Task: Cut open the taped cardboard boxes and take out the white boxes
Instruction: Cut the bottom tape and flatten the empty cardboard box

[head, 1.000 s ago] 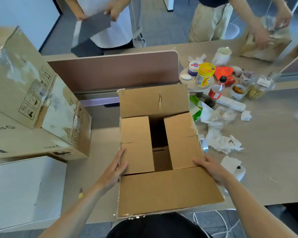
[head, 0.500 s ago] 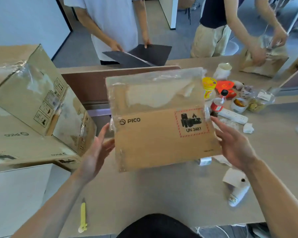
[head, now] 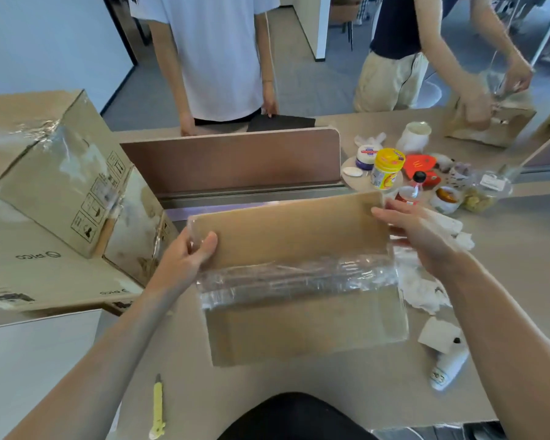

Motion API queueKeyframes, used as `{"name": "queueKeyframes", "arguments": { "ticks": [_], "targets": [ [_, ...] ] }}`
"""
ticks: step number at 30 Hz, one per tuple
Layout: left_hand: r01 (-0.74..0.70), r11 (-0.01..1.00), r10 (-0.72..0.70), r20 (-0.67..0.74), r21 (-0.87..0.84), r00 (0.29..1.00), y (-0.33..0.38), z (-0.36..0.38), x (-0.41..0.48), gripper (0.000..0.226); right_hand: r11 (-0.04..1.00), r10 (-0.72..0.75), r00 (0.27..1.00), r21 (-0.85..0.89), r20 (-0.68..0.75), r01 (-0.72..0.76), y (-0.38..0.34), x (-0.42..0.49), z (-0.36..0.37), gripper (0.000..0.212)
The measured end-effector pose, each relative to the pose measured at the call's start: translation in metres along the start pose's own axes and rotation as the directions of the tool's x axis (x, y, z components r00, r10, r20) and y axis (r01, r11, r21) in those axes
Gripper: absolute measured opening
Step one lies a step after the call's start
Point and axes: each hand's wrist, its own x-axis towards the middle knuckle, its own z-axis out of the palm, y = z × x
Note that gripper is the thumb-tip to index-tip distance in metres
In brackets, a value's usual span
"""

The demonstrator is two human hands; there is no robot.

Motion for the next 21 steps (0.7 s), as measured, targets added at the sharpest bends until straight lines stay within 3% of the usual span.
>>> {"name": "queueKeyframes", "arguments": {
  "ticks": [3,6,10,17,21],
  "targets": [
    [0.162,0.981,-0.157,-0.054,0.106,0.986,-0.003,0.003,0.015,0.037,0.992,0.088,0.995,0.085,0.053,-0.092,0.008,0.011,0.021,0.028],
    [0.24,0.948,-0.223,-0.101,0.21,0.969,-0.008,0.003,0.03,0.046,0.989,0.137,0.99,-0.058,-0.013,-0.138,0.027,0.026,0.034,0.03],
    [0.222,0.874,-0.186,-0.126,0.432,0.974,-0.017,0.006,0.049,0.053,0.956,0.191,0.978,-0.209,-0.085,-0.205,0.037,0.034,0.046,0.037],
    [0.141,0.905,-0.091,-0.141,0.402,0.986,-0.042,0.005,0.063,0.049,0.893,0.105,0.97,-0.409,-0.218,-0.189,0.043,0.035,0.059,0.029],
    [0.046,0.921,0.019,-0.163,0.387,0.987,-0.045,0.005,0.059,0.054,0.877,0.016,0.966,-0.461,-0.26,-0.138,0.054,0.037,0.056,0.036]
  ]
}}
